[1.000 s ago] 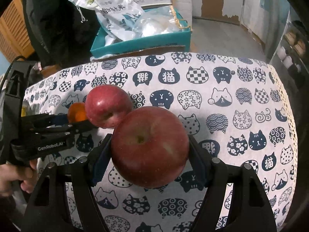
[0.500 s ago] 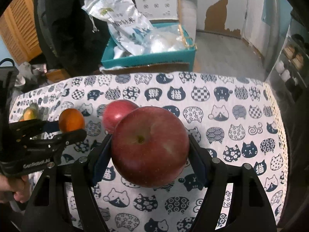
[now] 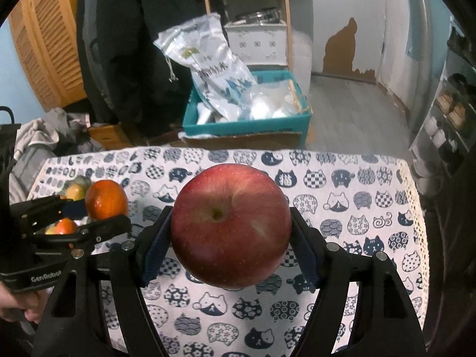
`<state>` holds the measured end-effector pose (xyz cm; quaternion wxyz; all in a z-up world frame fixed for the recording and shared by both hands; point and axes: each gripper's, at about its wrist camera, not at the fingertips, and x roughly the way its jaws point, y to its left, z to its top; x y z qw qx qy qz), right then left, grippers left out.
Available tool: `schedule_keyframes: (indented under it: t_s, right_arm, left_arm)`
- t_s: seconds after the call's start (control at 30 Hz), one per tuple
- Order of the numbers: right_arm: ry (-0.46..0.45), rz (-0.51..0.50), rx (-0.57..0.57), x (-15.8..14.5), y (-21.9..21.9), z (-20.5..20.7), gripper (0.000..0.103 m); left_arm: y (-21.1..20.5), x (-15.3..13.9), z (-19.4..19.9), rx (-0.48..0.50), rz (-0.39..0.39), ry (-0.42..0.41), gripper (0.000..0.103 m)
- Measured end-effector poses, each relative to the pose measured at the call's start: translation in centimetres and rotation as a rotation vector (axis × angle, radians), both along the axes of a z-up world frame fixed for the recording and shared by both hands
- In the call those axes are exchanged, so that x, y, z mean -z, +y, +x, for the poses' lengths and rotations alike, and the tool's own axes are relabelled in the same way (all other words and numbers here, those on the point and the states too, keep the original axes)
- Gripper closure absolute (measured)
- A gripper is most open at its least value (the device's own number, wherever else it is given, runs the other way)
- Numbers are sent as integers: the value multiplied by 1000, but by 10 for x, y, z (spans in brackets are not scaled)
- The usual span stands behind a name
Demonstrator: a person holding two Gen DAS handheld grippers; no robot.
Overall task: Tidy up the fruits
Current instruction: 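Carry the mandarin with the left tool while the right tool carries the apple to the bowl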
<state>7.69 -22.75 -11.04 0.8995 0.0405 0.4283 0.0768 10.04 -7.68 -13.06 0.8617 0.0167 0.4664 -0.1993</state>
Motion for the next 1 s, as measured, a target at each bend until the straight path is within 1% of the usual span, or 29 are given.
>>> schedule_keyframes:
  t_s: [0.13, 0.3, 0.5, 0.73, 1.0]
  right_arm:
    - [-27, 4, -14, -15, 8, -5, 29]
    - [-59, 10, -38, -33, 22, -11, 29]
    - [-85, 13, -75, -48, 41, -17, 29]
    - [-102, 13, -121, -60, 67, -18, 29]
    - [-93, 12, -167, -59, 99, -11, 29]
  left_arm:
    - [8, -13, -10, 3, -8, -31, 55]
    - [21, -31, -21, -4, -41, -53, 55]
    - [38, -48, -34, -11, -64, -84, 55]
    - [61, -56, -41, -37, -81, -97, 55]
    - [90, -57, -44, -80, -92, -100, 55]
